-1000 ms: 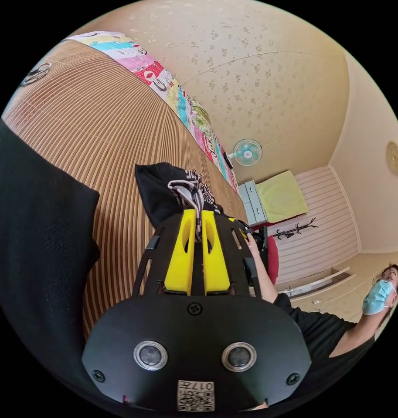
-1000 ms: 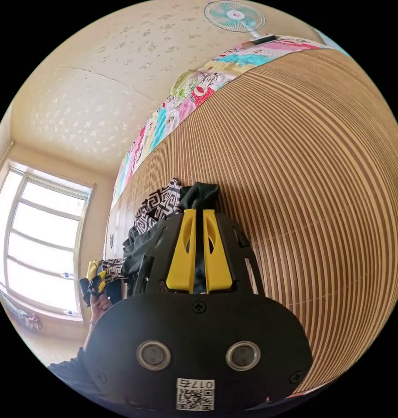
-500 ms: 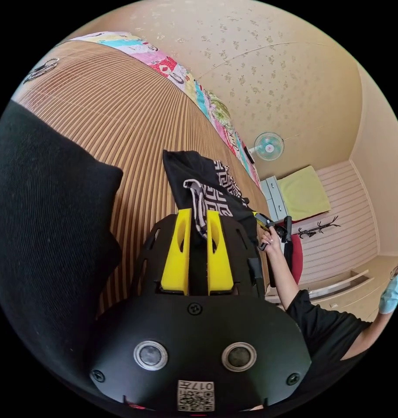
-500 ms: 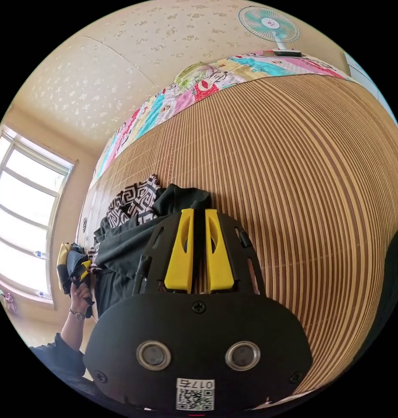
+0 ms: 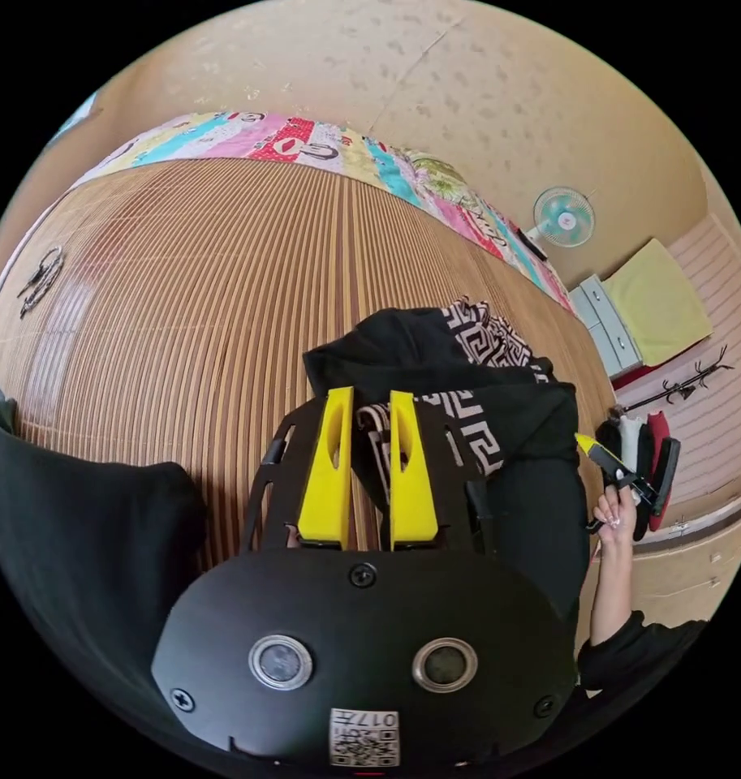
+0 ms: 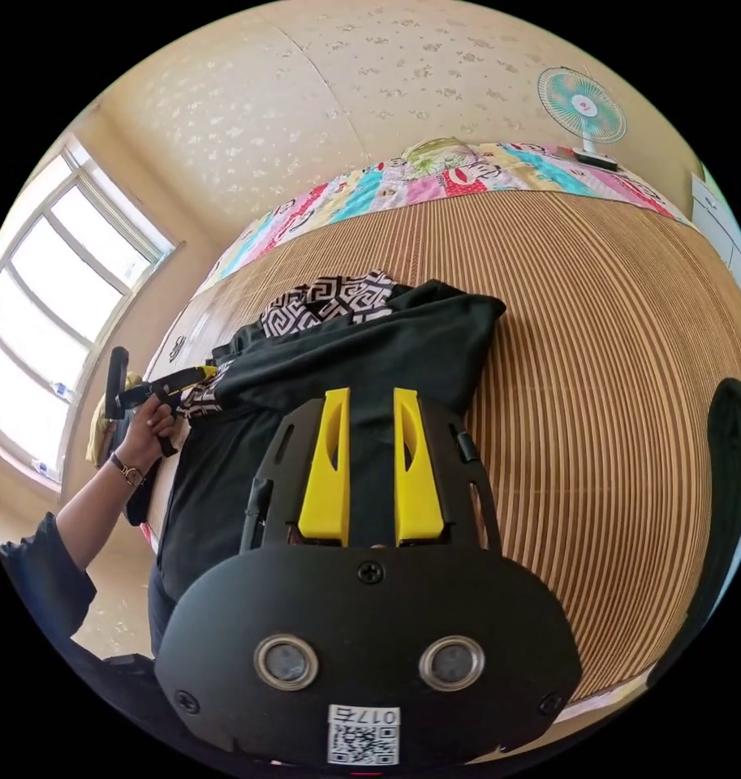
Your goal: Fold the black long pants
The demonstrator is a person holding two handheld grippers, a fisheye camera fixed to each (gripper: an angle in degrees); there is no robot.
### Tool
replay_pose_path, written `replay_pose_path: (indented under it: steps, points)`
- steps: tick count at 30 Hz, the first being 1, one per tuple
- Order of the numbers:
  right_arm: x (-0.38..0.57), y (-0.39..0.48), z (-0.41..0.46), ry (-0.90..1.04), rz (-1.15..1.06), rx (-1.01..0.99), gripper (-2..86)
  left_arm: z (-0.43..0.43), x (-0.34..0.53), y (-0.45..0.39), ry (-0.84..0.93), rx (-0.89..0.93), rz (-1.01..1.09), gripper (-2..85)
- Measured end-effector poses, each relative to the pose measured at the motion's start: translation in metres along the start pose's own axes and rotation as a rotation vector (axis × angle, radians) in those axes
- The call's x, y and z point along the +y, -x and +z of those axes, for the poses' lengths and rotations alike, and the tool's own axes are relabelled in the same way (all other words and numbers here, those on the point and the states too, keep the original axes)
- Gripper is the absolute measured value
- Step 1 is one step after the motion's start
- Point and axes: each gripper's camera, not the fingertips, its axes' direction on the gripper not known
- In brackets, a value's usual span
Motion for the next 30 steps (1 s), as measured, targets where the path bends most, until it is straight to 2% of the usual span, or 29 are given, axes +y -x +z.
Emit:
replay_pose_path:
  steps: [3, 5, 9, 12, 18, 22, 26, 30]
  points:
    - [0.003, 0.011, 0.018, 0.040, -0.021, 0.062, 8.4, -0.005, 0.008, -0.021, -0.014, -0.040, 0.041, 2.3]
    - [0.003, 0.024, 0.019, 0.058, -0.071, 0.175, 4.7, -0.009, 0.008, -0.034, -0.005, -0.052, 0.100, 1.0]
    - [0.004, 0.034, 0.012, 0.057, -0.136, 0.220, 1.6, -0.036, 0.007, -0.056, -0.099, -0.090, 0.177, 0.0]
    - [0.005, 0.032, 0.013, 0.067, -0.142, 0.259, 1.1, -0.036, -0.003, -0.050, -0.110, -0.089, 0.108, 0.0]
    - [0.006, 0.021, 0.010, 0.056, -0.110, 0.203, 1.7, -0.001, -0.013, -0.035, -0.014, -0.083, 0.024, 2.3]
    - [0.007, 0.001, -0.015, 0.014, -0.063, 0.013, 5.3, -0.017, -0.005, -0.044, -0.016, -0.051, 0.023, 6.7]
    - [0.041, -0.024, -0.075, -0.118, -0.037, -0.234, 7.5, -0.059, 0.050, -0.064, -0.037, -0.029, 0.144, 10.8]
    - [0.087, -0.044, -0.111, -0.051, -0.007, -0.235, 8.0, -0.104, 0.148, -0.066, 0.002, 0.030, 0.179, 10.9]
